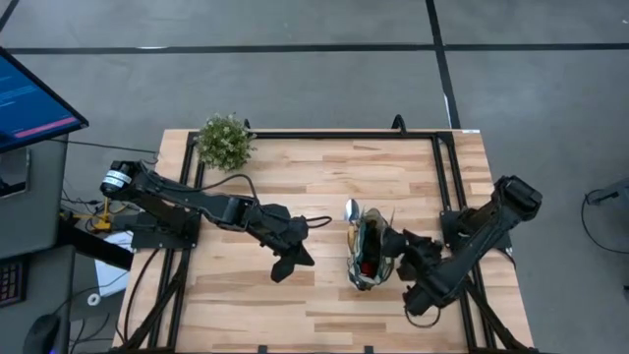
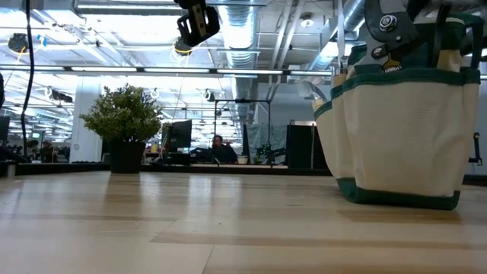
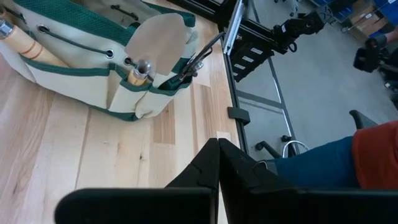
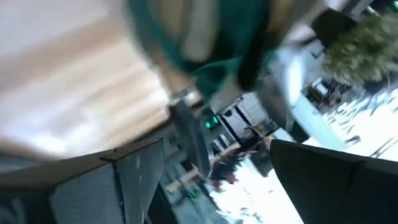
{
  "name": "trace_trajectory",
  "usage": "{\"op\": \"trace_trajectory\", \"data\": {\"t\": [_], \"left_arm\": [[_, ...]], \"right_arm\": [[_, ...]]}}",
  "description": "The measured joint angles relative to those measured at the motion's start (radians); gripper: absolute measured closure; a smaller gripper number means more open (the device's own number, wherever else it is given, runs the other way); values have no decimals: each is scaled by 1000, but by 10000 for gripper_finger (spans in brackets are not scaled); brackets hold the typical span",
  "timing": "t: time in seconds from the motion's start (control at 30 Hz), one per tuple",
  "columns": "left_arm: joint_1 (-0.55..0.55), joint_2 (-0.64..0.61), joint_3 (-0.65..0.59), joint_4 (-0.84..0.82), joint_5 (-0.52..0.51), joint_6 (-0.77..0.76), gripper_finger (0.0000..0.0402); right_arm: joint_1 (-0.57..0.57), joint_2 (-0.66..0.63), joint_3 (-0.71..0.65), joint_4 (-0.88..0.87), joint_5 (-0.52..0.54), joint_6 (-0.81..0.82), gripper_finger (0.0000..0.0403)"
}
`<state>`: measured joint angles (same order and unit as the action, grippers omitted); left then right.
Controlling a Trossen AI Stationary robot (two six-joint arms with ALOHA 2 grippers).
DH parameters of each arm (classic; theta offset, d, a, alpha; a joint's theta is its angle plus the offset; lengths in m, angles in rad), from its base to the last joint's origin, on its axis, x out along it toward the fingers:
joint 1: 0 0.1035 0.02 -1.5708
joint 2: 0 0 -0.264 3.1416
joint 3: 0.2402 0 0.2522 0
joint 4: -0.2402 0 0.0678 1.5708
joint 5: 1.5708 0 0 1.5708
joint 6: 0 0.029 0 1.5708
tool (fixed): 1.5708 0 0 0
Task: Pick & Place Garden tools in Gardening bag
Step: Put the yellow trowel into the yellow gardening bag
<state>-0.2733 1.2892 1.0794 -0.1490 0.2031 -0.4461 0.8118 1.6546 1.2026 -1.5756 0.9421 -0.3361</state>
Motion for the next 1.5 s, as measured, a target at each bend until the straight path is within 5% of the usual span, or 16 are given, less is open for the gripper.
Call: {"op": "trace_trajectory", "data": {"t": [0.23, 0.57, 0.73, 0.93, 1.1, 1.23, 1.5], "left_arm": [[0, -12, 0, 1, 0, 0, 400], [1, -187, 0, 44, -113, 32, 400], [-1, -289, 0, 47, -211, 89, 400], [-1, -348, 0, 54, -296, 131, 400], [-1, -348, 0, 52, -327, 136, 400], [-1, -340, 0, 51, -330, 136, 400], [0, -337, 0, 54, -331, 132, 400]], "right_arm": [[33, -33, 109, 5, -59, 312, 121], [-57, -170, 243, 5, -104, 1226, 127], [-153, -320, 126, 5, -100, 1491, 203], [-294, -515, -8, 4, -75, 1490, 384], [-415, -644, -100, 60, -99, 1428, 396], [-454, -722, -231, 288, -213, 1300, 399], [-542, -739, -426, 589, -275, 1149, 402]]}}
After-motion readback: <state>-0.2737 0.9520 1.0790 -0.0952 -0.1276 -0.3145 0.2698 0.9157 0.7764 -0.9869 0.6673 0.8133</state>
